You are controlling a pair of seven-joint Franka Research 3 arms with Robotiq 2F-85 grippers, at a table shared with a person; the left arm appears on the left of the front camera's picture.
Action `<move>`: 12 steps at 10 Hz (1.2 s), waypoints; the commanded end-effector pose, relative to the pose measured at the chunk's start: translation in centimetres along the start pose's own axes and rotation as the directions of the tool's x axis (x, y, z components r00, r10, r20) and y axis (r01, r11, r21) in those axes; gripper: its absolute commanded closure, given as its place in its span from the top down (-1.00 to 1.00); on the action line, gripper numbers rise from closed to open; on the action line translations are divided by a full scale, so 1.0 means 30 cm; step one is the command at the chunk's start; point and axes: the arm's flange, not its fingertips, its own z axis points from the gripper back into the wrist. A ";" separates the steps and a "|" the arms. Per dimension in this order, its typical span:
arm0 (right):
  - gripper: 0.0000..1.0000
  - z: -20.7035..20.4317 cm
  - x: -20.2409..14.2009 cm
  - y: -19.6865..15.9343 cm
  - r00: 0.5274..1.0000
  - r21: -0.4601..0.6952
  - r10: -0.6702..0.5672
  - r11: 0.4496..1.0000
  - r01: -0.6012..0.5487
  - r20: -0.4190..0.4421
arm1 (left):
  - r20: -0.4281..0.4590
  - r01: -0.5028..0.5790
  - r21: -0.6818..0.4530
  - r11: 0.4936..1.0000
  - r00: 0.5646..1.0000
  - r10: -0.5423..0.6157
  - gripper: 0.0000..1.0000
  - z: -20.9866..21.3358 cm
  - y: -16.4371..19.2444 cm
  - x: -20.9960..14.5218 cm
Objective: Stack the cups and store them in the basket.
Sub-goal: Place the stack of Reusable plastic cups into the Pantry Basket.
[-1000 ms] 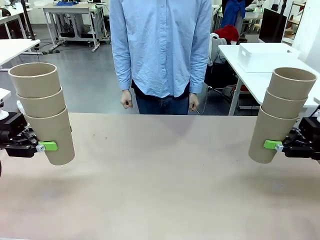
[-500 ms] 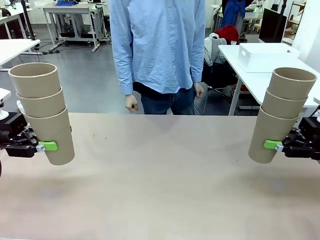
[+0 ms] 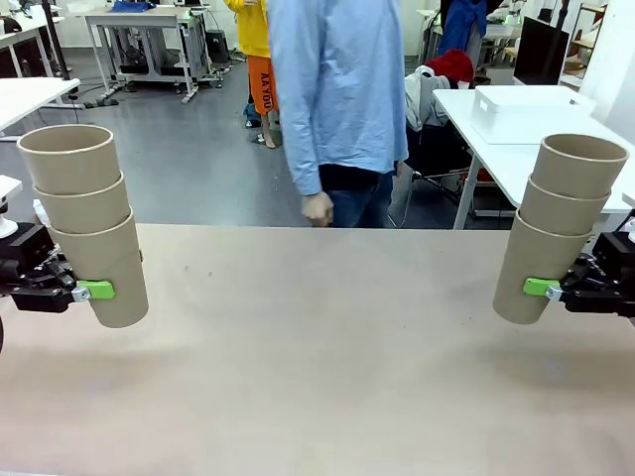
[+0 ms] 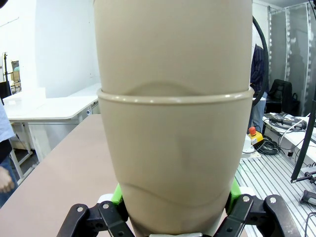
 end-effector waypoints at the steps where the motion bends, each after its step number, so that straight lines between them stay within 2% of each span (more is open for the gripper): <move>1: 0.67 0.000 0.010 0.000 1.000 0.000 0.007 1.000 -0.007 0.000 | 0.011 0.005 -0.004 1.000 1.000 -0.005 0.70 -0.003 -0.001 0.008; 12: 0.67 0.000 0.010 0.000 1.000 0.000 0.007 1.000 -0.007 0.000 | 0.011 0.005 -0.004 1.000 1.000 -0.005 0.70 -0.003 -0.001 0.008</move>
